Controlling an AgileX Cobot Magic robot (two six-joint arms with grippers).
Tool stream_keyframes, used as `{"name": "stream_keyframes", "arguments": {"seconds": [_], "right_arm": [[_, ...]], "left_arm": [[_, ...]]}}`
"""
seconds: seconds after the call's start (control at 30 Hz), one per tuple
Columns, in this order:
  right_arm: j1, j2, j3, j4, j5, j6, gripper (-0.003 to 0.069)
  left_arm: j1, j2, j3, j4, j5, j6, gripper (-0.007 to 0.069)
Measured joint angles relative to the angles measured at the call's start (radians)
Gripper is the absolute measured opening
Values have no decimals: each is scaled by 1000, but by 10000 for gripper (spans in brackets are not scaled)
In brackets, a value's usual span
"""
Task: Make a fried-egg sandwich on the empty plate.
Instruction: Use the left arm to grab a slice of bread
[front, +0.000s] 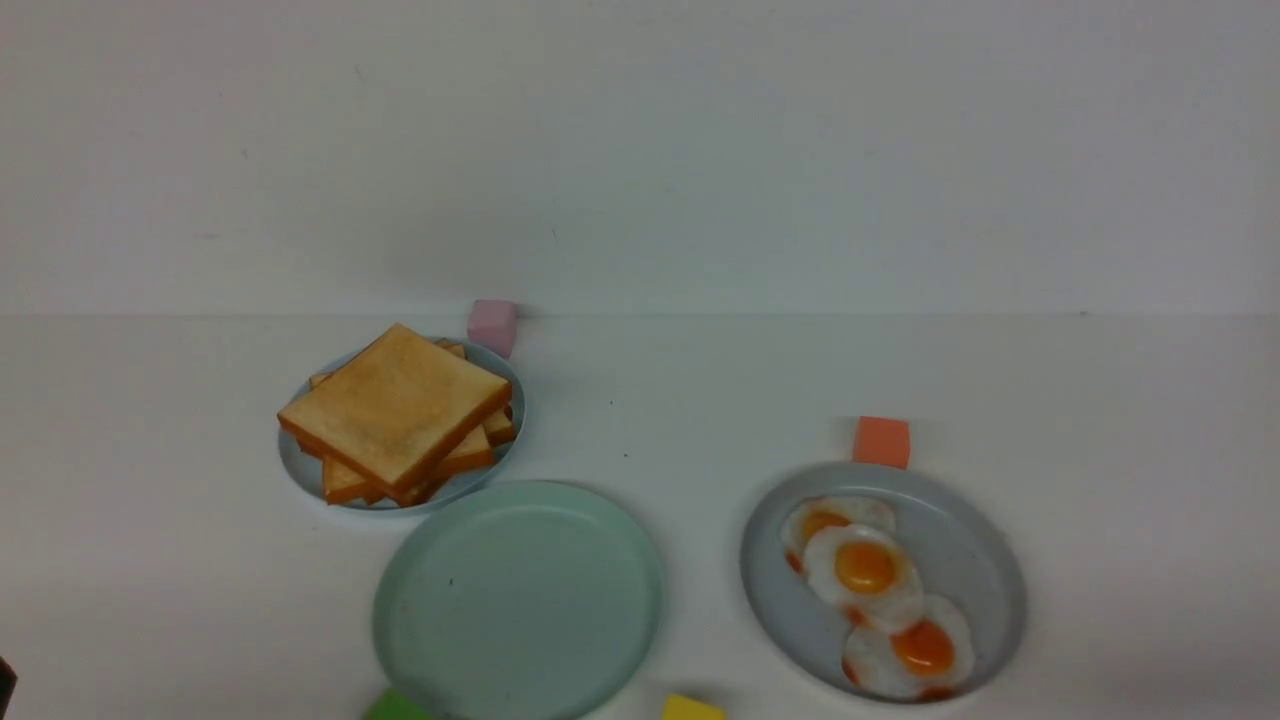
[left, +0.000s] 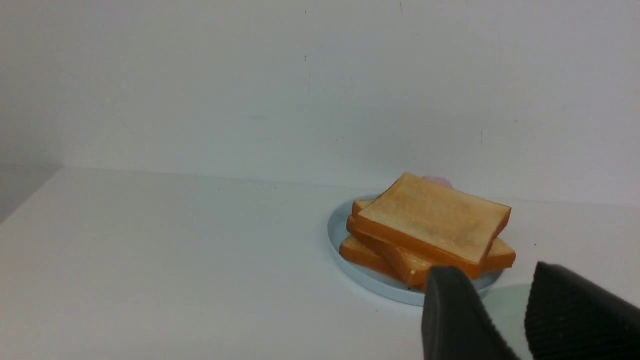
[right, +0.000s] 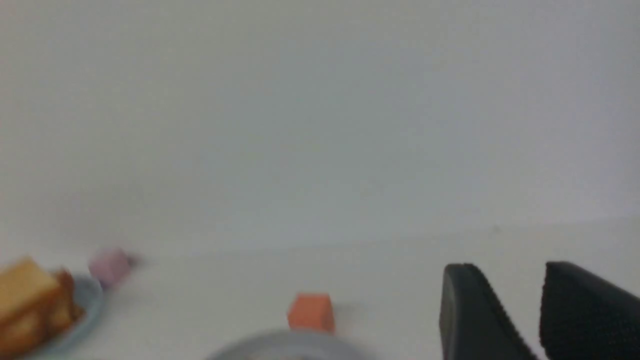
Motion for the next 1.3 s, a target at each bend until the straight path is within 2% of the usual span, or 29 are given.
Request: {"name": "stream_keyframes", "arguments": {"seconds": [0.13, 0.23, 0.3, 0.37, 0.53, 0.67, 0.83, 1.0, 1.13, 1.27, 1.3], "right_arm": [[0, 0, 0, 29, -203, 128, 241], [0, 0, -13, 27, -288, 225, 241], [0, 0, -74, -6, -289, 298, 241], [0, 1, -130, -32, -272, 332, 241], [0, 119, -489, -220, -80, 432, 241], [0, 271, -735, -285, 185, 479, 241], [0, 456, -831, -315, 490, 451, 241], [0, 569, -793, -256, 624, 420, 241], [0, 612, -736, -98, 673, 396, 241], [0, 621, -707, 118, 723, 191, 241], [0, 621, -707, 127, 725, 167, 241]], "left_arm": [[0, 0, 1, -50, -174, -90, 239], [0, 0, 1, -101, -366, -199, 239], [0, 0, -41, -117, -386, -242, 239], [0, 0, -102, -120, -344, -254, 239], [0, 125, -436, -125, -92, -274, 239], [0, 318, -675, -147, 193, -319, 239], [0, 582, -755, -143, 463, -328, 239], [0, 745, -755, -142, 492, -334, 239], [0, 896, -757, -182, 492, -337, 239], [0, 1144, -840, -256, 515, -337, 239], [0, 1156, -847, -258, 518, -337, 239]]}}
